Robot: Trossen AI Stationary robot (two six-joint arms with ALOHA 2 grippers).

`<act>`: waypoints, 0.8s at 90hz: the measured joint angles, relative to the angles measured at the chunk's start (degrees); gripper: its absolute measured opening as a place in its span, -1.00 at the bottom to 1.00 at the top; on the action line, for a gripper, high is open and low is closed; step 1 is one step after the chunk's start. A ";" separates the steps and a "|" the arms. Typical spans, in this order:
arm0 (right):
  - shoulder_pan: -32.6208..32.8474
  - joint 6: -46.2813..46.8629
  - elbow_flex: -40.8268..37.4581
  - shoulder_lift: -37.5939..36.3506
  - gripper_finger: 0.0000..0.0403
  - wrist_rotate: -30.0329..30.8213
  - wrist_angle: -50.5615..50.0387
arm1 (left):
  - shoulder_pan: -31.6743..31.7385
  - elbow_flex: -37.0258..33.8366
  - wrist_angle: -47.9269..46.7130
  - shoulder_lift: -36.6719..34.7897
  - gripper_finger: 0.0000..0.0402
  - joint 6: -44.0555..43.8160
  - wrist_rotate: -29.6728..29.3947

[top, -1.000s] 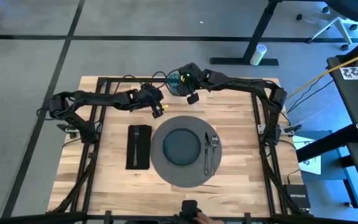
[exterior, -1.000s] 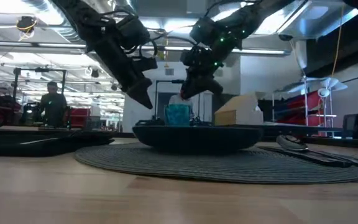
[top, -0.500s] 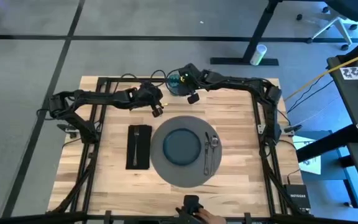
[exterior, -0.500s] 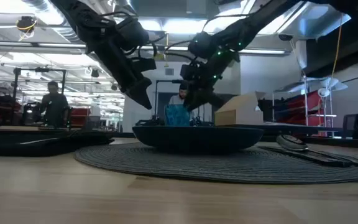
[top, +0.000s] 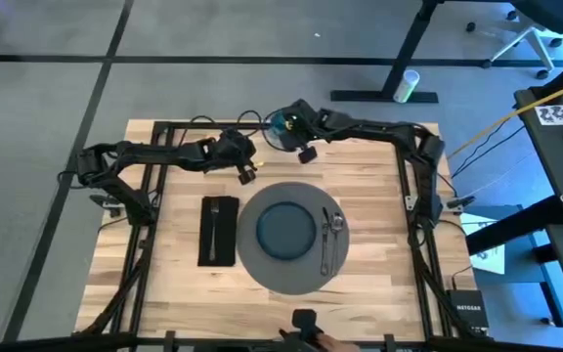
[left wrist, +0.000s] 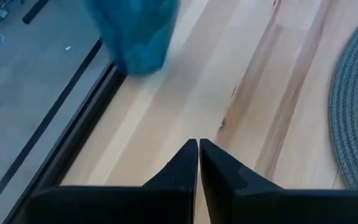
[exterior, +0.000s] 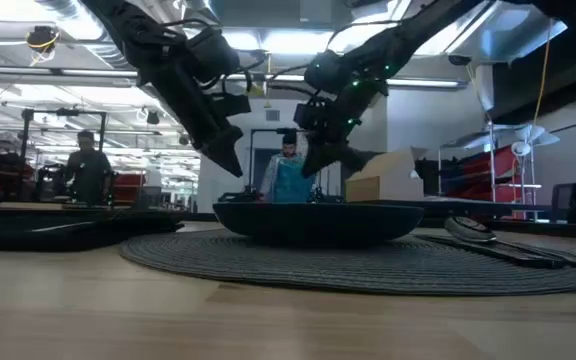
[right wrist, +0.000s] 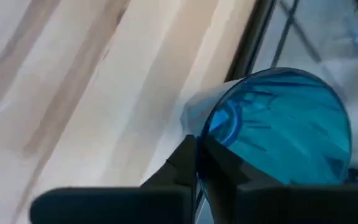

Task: Set table place
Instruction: Put the blue cup to the top right of the table

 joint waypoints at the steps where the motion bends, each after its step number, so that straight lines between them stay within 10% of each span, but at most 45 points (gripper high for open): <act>1: 0.00 0.32 0.00 -0.32 -0.98 0.00 -0.80 | 0.00 0.00 -0.21 0.00 -1.00 0.01 0.00; 36: 0.13 9.77 -0.85 -16.32 -1.00 -7.22 -32.42 | 0.89 0.00 -2.38 -0.02 -1.00 -0.74 -0.07; 72: 5.46 21.36 -15.44 -25.69 -1.00 -6.64 -32.80 | 0.85 0.00 -2.30 -0.02 -1.00 -0.83 -0.07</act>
